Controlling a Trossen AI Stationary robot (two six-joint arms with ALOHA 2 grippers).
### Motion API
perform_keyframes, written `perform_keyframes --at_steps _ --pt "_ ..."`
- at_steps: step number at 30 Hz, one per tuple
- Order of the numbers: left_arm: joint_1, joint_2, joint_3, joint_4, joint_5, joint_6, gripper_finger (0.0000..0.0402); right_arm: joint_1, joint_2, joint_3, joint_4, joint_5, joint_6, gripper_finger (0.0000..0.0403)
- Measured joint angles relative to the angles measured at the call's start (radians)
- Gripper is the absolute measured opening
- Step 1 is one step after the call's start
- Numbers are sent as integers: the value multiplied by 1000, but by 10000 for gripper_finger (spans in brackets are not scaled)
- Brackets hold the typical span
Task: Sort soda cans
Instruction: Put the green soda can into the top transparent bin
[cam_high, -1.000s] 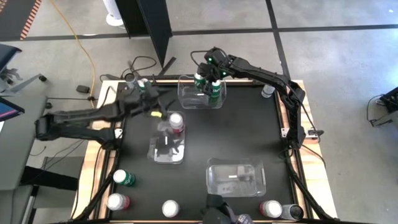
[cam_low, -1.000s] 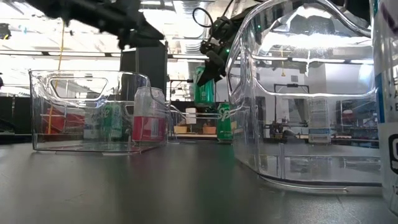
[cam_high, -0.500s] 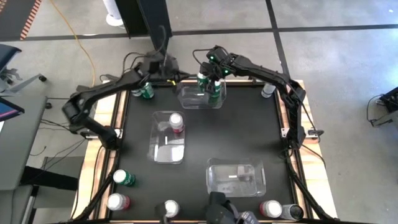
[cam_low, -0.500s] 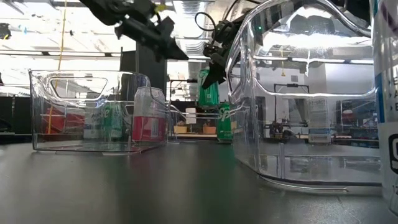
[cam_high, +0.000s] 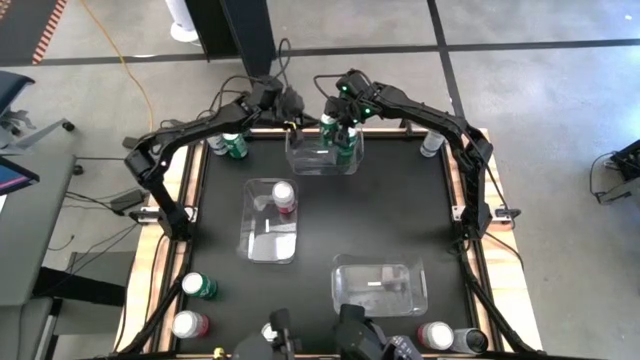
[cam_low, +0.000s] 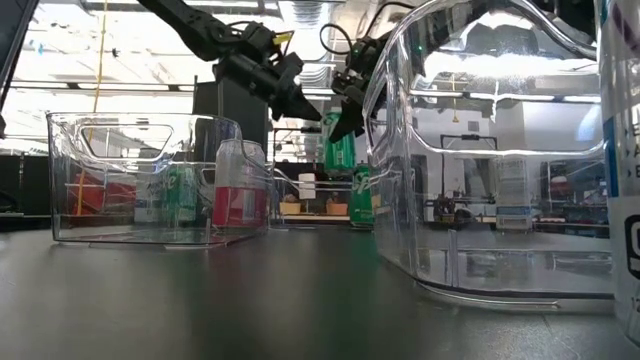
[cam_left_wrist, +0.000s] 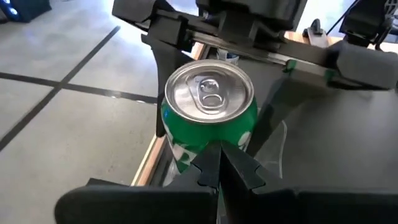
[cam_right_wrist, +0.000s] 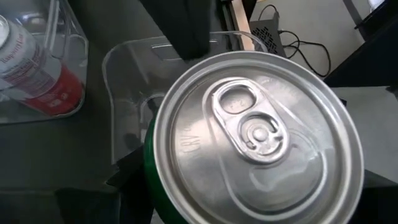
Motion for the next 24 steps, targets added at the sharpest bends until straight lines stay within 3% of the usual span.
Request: perform_keyframes --at_steps 9,16,24 --pt "11 14 -3 -52 -54 74 15 0 1 -1 -1 -10 -1 307" --pt "12 41 -6 -29 -51 132 100 0 2 -1 -2 -10 -1 307" --pt "6 65 -9 -34 25 138 192 1 2 -1 -2 -10 -1 307"
